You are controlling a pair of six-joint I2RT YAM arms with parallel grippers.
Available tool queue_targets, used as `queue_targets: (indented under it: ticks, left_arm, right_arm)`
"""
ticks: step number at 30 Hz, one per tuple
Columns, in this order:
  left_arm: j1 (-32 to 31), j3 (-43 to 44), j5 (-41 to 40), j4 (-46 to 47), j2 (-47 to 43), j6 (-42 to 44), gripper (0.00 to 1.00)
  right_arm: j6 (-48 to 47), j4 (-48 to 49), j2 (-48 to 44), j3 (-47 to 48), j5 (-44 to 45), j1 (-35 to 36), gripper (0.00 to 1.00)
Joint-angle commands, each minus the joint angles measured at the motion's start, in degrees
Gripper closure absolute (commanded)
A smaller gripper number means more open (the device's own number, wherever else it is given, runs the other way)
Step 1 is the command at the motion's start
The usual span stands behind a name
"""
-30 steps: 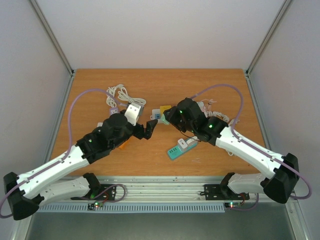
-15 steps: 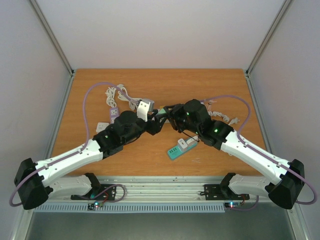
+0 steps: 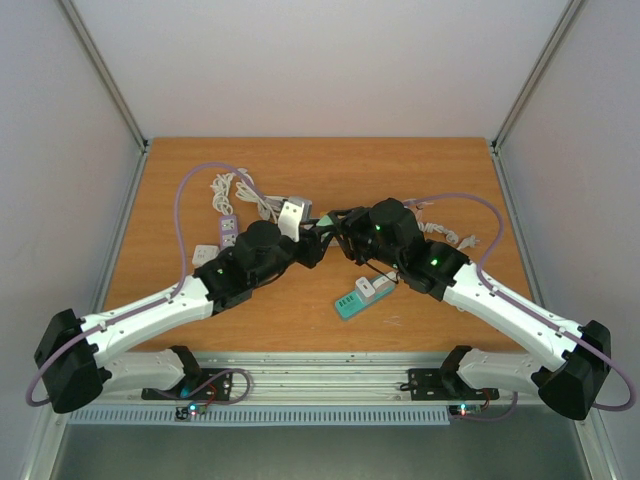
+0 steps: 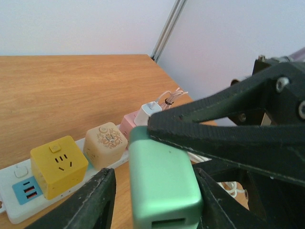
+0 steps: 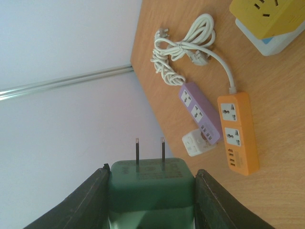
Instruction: Insert the plug
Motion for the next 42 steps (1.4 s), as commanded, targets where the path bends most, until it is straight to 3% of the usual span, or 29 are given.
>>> queue_targets:
  ticks: [1, 12, 15, 18, 22, 25, 32, 38, 42]
  left_arm:
    - [-1.34, 0.67, -2.21, 4.19, 1.18, 2.31, 0.58]
    - [-2.26, 0.77, -5.88, 5.51, 1.68, 5.52, 0.87]
    - [-2.20, 1.48, -6.14, 3.82, 1.23, 6.36, 0.94]
    - [-1.82, 5.10, -6.89, -4.20, 1.60, 6.69, 0.95]
    - [0.67, 9.68, -9.21, -20.01, 2.68, 6.84, 0.96]
    - [3.74, 12.04, -7.92, -29.36, 2.44, 5.93, 0.96]
    - [11.34, 22.48, 0.42, -51.03, 6.66, 6.03, 0.97]
    - [15.92, 31.19, 7.09, -59.61, 15.06, 8.28, 0.99]
    - [18.15, 36.76, 7.02, -65.04, 19.63, 10.93, 1.00]
  right_arm:
    - [1.14, 1.29, -0.98, -0.01, 0.86, -0.01, 0.68]
    - [0.33, 0.79, -0.48, -0.58, 2.23, -0.01, 0.66]
    - [-1.03, -0.16, -0.47, -0.44, 3.26, -0.01, 0.53]
    - [-4.44, -1.10, -0.98, -0.38, 5.47, -0.08, 0.30]
    - [-16.49, 1.52, -2.97, -1.20, 9.83, -0.63, 0.18]
    - [-30.07, 4.28, -3.88, -1.91, 12.50, -1.23, 0.15]
    - [-45.85, -2.88, -4.93, -1.71, 13.47, -3.32, 0.14]
    - [-48.14, -4.69, -2.51, -3.11, 6.30, -7.70, 0.13]
    - [-48.67, -4.39, -1.92, -5.17, 3.05, -9.48, 0.13]
